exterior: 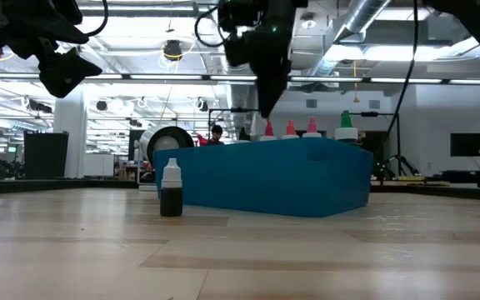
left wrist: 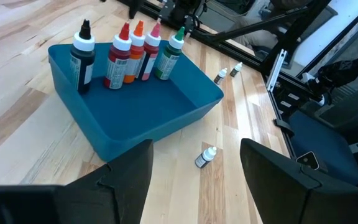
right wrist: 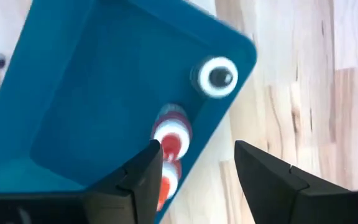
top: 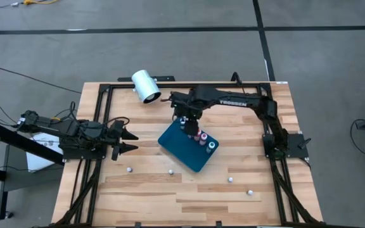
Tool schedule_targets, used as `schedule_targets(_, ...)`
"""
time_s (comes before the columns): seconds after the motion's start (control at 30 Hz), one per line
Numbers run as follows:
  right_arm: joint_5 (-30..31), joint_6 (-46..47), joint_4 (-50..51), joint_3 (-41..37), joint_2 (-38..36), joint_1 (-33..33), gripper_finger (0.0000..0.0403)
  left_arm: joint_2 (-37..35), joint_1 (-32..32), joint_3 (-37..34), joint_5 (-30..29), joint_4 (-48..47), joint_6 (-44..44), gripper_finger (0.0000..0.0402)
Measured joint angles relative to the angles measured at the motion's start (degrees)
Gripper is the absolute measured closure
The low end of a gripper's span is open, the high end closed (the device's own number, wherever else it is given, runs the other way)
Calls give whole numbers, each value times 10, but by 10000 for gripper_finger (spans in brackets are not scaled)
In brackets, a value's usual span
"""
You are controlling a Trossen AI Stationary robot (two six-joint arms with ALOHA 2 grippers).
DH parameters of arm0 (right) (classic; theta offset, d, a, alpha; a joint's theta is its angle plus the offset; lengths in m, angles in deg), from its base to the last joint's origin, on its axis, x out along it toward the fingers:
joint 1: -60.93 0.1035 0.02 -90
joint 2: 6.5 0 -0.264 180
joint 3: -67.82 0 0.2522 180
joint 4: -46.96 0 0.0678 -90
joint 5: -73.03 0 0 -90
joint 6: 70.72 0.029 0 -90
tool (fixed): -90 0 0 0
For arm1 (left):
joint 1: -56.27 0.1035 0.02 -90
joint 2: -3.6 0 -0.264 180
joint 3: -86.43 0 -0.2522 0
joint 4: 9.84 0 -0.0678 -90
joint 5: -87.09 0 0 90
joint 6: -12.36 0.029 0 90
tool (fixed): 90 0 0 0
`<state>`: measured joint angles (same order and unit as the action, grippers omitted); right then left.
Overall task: Pick & Place food coloring
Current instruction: Put the left small green food coloring bottle into the blue bin
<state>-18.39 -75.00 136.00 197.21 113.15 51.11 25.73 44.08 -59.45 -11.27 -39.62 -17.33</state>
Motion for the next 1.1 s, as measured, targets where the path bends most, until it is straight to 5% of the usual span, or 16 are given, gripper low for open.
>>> schedule_targets(0.67,91,32,-44,-4,-65,61,218,0,0,0,2,-17,-15,168)
schedule_targets(1.1,89,88,-193,-194,-161,82,218,0,0,0,5,-14,-16,168)
